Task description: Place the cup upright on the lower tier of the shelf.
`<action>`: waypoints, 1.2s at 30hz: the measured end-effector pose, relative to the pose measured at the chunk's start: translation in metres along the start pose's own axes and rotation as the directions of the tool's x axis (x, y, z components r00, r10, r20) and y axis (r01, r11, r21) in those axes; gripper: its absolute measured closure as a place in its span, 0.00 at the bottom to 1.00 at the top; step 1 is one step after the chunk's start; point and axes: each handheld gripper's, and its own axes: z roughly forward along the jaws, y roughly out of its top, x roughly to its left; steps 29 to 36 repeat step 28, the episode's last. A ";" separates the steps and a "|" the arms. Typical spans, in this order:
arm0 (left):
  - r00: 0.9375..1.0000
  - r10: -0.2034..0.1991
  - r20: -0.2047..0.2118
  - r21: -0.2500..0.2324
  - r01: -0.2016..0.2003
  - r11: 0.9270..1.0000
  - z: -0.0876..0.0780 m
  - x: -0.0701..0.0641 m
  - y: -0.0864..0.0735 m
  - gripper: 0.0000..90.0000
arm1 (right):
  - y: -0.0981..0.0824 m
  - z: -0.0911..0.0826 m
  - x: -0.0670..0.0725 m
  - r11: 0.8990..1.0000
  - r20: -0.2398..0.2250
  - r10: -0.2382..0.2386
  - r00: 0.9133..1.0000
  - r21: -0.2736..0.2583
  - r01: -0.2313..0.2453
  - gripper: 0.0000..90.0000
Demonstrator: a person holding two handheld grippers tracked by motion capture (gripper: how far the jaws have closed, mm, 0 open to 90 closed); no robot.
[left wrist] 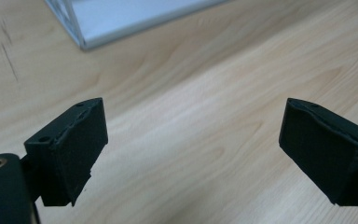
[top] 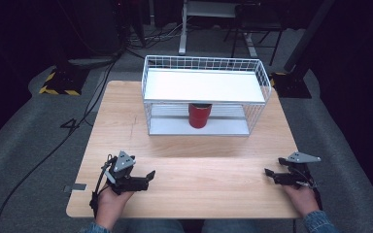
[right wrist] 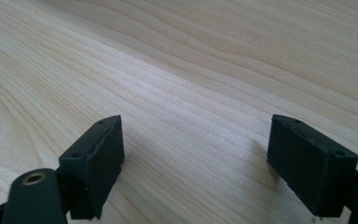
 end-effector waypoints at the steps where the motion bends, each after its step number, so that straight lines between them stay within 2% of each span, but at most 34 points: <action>1: 1.000 0.002 -0.004 0.013 -0.002 1.000 0.001 0.001 -0.004 0.09 | 0.000 0.000 0.000 1.000 0.001 0.001 1.000 0.000 -0.001 0.21; 4: 1.000 -0.001 -0.017 0.044 0.002 0.999 0.004 0.005 -0.014 0.09 | 0.000 0.000 0.000 1.000 0.002 0.000 1.000 0.000 0.000 0.21; 9: 0.999 -0.030 -0.024 0.111 0.033 0.993 0.009 0.012 -0.026 0.09 | 0.000 0.000 0.000 1.000 0.001 0.001 1.000 -0.001 -0.001 0.21; 13: 0.998 -0.046 -0.033 0.176 0.051 0.983 0.016 0.016 -0.033 0.09 | 0.000 0.000 0.000 1.000 0.001 0.000 1.000 -0.001 0.000 0.21; 17: 0.997 -0.008 -0.072 0.173 0.021 0.985 0.018 0.015 -0.036 0.08 | 0.000 0.000 0.000 1.000 0.002 -0.001 1.000 -0.001 0.001 0.21; 18: 0.996 0.015 -0.091 0.171 0.001 0.985 0.019 0.015 -0.037 0.08 | 0.000 0.000 0.000 1.000 0.002 -0.001 1.000 -0.001 0.001 0.21; 20: 0.995 0.030 -0.097 0.169 -0.013 0.985 0.022 0.015 -0.037 0.05 | 0.000 0.000 0.001 1.000 0.002 0.000 1.000 -0.001 0.000 0.21; 36: 0.995 0.023 -0.102 0.167 -0.005 0.986 0.022 0.015 -0.038 0.04 | 0.000 0.000 0.001 1.000 0.001 -0.001 1.000 -0.001 0.001 0.21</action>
